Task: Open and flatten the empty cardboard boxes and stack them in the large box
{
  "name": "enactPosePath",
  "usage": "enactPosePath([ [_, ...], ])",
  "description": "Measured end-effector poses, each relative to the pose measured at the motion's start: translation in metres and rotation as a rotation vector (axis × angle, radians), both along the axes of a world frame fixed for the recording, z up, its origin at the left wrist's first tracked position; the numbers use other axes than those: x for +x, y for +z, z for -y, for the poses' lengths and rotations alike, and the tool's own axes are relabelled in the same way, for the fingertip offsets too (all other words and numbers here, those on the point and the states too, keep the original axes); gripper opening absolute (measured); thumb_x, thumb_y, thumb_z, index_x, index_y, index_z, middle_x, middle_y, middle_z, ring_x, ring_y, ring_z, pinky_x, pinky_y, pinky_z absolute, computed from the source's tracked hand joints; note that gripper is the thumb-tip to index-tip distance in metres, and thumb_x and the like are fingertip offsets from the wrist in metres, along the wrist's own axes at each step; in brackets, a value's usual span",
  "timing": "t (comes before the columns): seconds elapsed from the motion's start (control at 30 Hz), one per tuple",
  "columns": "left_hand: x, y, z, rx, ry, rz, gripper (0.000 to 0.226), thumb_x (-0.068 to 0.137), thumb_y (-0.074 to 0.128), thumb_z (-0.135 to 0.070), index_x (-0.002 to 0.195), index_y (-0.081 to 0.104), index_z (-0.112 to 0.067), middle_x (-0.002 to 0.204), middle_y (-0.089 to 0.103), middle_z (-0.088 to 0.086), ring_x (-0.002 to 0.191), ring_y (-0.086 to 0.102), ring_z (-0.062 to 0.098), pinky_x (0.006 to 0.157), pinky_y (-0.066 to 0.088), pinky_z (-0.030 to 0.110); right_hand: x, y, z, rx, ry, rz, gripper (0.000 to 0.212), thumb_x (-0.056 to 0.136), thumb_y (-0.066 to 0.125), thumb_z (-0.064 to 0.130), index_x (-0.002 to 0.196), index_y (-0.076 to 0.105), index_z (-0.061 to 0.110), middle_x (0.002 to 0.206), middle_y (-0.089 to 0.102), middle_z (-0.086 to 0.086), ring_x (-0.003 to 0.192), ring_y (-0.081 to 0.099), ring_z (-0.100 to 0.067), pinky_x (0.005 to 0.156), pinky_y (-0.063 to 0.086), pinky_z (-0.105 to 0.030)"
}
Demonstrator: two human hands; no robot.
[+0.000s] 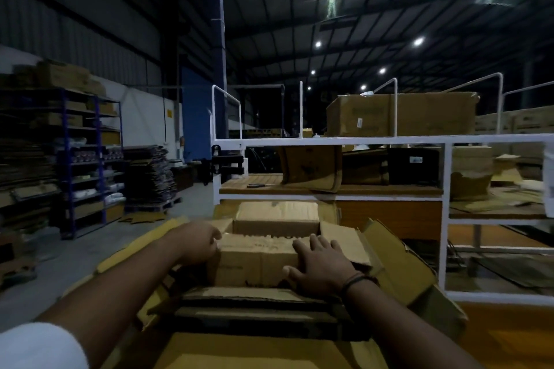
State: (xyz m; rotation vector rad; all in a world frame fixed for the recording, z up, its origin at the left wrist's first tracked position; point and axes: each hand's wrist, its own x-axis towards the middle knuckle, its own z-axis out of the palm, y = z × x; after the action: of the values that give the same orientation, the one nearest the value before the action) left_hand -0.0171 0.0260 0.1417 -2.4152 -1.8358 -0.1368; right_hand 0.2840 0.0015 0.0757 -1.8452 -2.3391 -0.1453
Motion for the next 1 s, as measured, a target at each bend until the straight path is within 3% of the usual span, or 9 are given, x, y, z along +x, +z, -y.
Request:
enactPosePath([
  [0.13, 0.0, -0.016, -0.012, -0.128, -0.02, -0.108, 0.049, 0.103, 0.048, -0.038, 0.147, 0.056, -0.018, 0.148, 0.056, 0.005, 0.132, 0.055, 0.024, 0.106, 0.047, 0.036, -0.021, -0.016, -0.003, -0.025, -0.001, 0.039, 0.084, 0.092, 0.029, 0.082, 0.16, 0.017, 0.034, 0.17, 0.01, -0.02, 0.157, 0.005, -0.038, 0.125, 0.005, -0.056],
  [0.33, -0.004, -0.045, -0.029, -0.126, -0.1, -0.156, 0.043, 0.1, 0.052, -0.037, 0.135, 0.065, -0.015, 0.133, 0.065, 0.01, 0.118, 0.061, 0.024, 0.091, 0.046, 0.032, -0.025, -0.034, 0.007, -0.19, -0.026, 0.029, 0.087, 0.092, 0.016, 0.086, 0.163, 0.013, 0.036, 0.172, 0.004, -0.016, 0.158, -0.003, -0.033, 0.126, -0.005, -0.053],
  [0.47, 0.0, -0.057, -0.045, -0.177, -0.135, -0.159, 0.039, 0.099, 0.057, -0.035, 0.131, 0.066, -0.014, 0.128, 0.066, 0.009, 0.112, 0.064, 0.024, 0.095, 0.054, 0.04, -0.025, -0.037, 0.007, -0.326, -0.091, 0.044, 0.094, 0.088, 0.008, 0.09, 0.164, 0.012, 0.034, 0.172, 0.005, -0.015, 0.159, -0.002, -0.032, 0.125, -0.005, -0.055],
  [0.57, 0.006, -0.066, -0.054, -0.18, -0.137, -0.155, 0.035, 0.098, 0.06, -0.036, 0.125, 0.064, -0.014, 0.122, 0.064, 0.008, 0.103, 0.061, 0.021, 0.087, 0.052, 0.037, -0.028, -0.034, -0.002, -0.413, -0.111, 0.042, 0.099, 0.083, 0.007, 0.094, 0.164, 0.01, 0.038, 0.173, 0.003, -0.01, 0.159, -0.004, -0.029, 0.124, -0.009, -0.055],
  [0.7, 0.004, -0.079, -0.063, -0.104, -0.093, -0.05, 0.021, 0.093, 0.064, -0.027, 0.111, 0.069, -0.017, 0.101, 0.064, 0.001, 0.093, 0.065, 0.018, 0.081, 0.058, 0.035, -0.03, -0.03, -0.015, -0.496, -0.156, 0.049, 0.106, 0.074, 0.007, 0.1, 0.163, 0.007, 0.043, 0.173, -0.002, -0.006, 0.159, -0.009, -0.028, 0.121, -0.012, -0.057],
  [0.77, 0.0, -0.087, -0.065, -0.041, -0.083, -0.008, 0.016, 0.097, 0.058, -0.022, 0.11, 0.066, -0.019, 0.1, 0.059, 0.0, 0.087, 0.059, 0.017, 0.076, 0.053, 0.031, -0.034, -0.023, -0.017, -0.531, -0.177, 0.064, 0.106, 0.075, 0.009, 0.099, 0.163, 0.009, 0.041, 0.173, -0.001, -0.006, 0.159, -0.008, -0.029, 0.121, -0.013, -0.059],
  [0.87, -0.002, -0.106, -0.068, -0.053, -0.112, 0.079, 0.023, 0.104, 0.047, -0.021, 0.116, 0.064, -0.012, 0.115, 0.062, 0.008, 0.096, 0.06, 0.022, 0.075, 0.045, 0.032, -0.044, -0.022, -0.024, -0.552, -0.192, 0.075, 0.107, 0.077, 0.007, 0.098, 0.163, 0.017, 0.035, 0.173, 0.008, -0.006, 0.159, 0.001, -0.029, 0.118, -0.014, -0.064],
  [1.0, -0.004, -0.12, -0.07, -0.08, -0.216, 0.283, 0.031, 0.108, 0.041, -0.034, 0.092, 0.062, -0.017, 0.099, 0.061, 0.005, 0.093, 0.059, 0.026, 0.07, 0.038, 0.034, -0.051, -0.038, -0.039, -0.463, -0.254, 0.037, 0.112, 0.073, 0.002, 0.099, 0.161, 0.027, 0.035, 0.171, 0.02, -0.005, 0.158, 0.01, -0.031, 0.114, -0.018, -0.067],
])
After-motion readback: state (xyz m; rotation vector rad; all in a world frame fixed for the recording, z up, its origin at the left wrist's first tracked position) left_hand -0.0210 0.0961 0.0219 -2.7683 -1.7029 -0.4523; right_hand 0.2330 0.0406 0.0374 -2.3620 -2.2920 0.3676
